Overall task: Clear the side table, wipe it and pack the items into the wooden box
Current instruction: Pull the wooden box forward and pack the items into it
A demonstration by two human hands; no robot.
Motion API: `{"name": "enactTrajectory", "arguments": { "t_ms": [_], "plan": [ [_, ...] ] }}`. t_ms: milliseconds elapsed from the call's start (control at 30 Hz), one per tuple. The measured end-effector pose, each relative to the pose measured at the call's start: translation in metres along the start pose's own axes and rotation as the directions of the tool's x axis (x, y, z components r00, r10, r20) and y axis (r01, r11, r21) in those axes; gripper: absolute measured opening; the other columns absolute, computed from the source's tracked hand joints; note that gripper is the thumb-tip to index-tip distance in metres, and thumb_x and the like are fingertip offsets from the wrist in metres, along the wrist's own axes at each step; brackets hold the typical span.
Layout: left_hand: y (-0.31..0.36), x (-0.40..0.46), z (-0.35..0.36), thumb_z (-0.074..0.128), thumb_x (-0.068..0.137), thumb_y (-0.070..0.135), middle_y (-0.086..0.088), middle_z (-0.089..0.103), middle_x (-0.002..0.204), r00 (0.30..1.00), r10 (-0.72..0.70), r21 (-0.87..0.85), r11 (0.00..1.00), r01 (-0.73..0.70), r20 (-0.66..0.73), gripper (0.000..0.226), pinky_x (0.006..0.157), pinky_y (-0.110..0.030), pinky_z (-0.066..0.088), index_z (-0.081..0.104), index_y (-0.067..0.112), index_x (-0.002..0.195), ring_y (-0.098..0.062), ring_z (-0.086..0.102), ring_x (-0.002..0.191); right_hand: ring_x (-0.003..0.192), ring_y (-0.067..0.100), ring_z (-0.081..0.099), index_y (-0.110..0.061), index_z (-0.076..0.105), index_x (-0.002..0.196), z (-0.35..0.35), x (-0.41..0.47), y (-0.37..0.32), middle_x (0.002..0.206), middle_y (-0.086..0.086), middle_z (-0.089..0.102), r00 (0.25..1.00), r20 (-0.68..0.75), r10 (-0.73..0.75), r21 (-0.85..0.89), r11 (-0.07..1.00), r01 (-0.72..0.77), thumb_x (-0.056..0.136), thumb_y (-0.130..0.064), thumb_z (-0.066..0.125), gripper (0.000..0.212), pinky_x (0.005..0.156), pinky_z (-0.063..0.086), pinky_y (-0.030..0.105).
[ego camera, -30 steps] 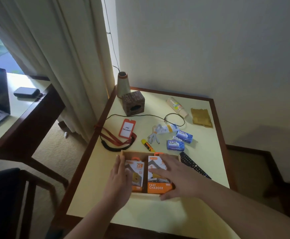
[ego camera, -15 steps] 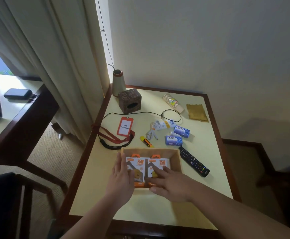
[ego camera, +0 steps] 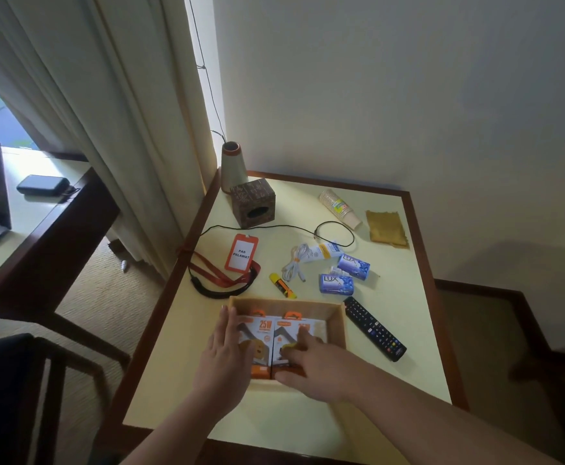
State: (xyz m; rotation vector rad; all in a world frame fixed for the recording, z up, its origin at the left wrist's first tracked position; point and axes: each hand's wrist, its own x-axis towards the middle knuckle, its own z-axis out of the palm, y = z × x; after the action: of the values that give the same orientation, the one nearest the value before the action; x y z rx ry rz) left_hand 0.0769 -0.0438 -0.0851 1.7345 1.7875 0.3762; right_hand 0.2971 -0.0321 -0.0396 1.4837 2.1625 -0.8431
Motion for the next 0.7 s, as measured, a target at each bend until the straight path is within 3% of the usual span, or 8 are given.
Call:
{"name": "enactTrajectory", "arguments": {
  "t_ms": [67,200,267,367,500,700],
  "plan": [
    [0.000,0.000,-0.001,0.044,0.106,0.050,0.007,-0.008,0.175,1.000,0.003,0.014,1.000,-0.003,-0.029,0.082,0.129,-0.041,0.023,-0.008,0.029,0.166,-0.020,0.008,0.161,0.129,0.029,0.051,-0.033,0.054,0.139,-0.005,0.001,0.007,0.146,0.009,0.046,0.994,-0.065,-0.084,-0.050,0.995,0.081,0.095,-0.081,0.016,0.075,0.106,0.047,0.050],
    [0.005,0.004,-0.001,0.047,0.101,0.059,-0.001,0.009,0.174,0.993,0.010,0.080,0.997,-0.001,-0.115,0.082,0.129,-0.047,0.020,0.009,0.024,0.166,-0.024,0.010,0.160,0.117,0.019,0.054,-0.024,0.062,0.135,-0.033,-0.007,0.028,0.128,0.002,0.059,0.921,-0.317,-0.225,-0.127,0.973,0.194,0.106,-0.056,0.030,0.054,0.098,0.048,0.041],
    [0.013,0.010,-0.002,0.044,0.102,0.061,-0.001,0.007,0.175,0.989,0.037,0.126,0.992,-0.020,-0.140,0.080,0.130,-0.046,0.016,0.012,0.024,0.165,-0.023,0.005,0.161,0.106,0.018,0.055,-0.024,0.065,0.128,-0.044,-0.008,0.047,0.117,-0.001,0.060,0.885,-0.419,-0.206,-0.112,0.978,0.174,0.105,-0.050,0.034,0.047,0.090,0.051,0.040],
    [0.023,0.022,-0.005,0.032,0.106,0.060,0.001,0.000,0.175,0.988,0.099,0.208,0.976,-0.073,-0.121,0.073,0.129,-0.040,0.004,0.012,0.025,0.166,-0.017,-0.009,0.160,0.105,0.024,0.059,-0.022,0.063,0.129,-0.054,-0.003,0.082,0.116,0.002,0.059,0.847,-0.520,-0.107,-0.057,0.994,0.091,0.096,-0.045,0.039,0.046,0.087,0.053,0.042],
    [0.023,0.030,-0.009,0.031,0.107,0.056,0.004,-0.006,0.175,0.989,0.127,0.258,0.961,-0.104,-0.077,0.071,0.126,-0.036,-0.005,0.008,0.026,0.167,-0.012,-0.020,0.156,0.118,0.022,0.054,-0.027,0.053,0.143,-0.064,0.006,0.119,0.126,0.000,0.056,0.861,-0.508,0.028,-0.019,0.999,-0.044,0.097,-0.037,0.053,0.047,0.096,0.048,0.039],
    [0.021,0.030,-0.007,0.031,0.108,0.055,0.009,-0.005,0.174,0.989,0.119,0.250,0.964,-0.094,-0.087,0.069,0.125,-0.035,-0.001,0.005,0.031,0.167,-0.006,-0.021,0.156,0.130,0.027,0.046,-0.027,0.037,0.152,-0.068,0.024,0.148,0.140,0.002,0.049,0.915,-0.362,0.179,-0.019,0.980,-0.199,0.099,-0.040,0.055,0.058,0.103,0.047,0.045]
  ]
}}
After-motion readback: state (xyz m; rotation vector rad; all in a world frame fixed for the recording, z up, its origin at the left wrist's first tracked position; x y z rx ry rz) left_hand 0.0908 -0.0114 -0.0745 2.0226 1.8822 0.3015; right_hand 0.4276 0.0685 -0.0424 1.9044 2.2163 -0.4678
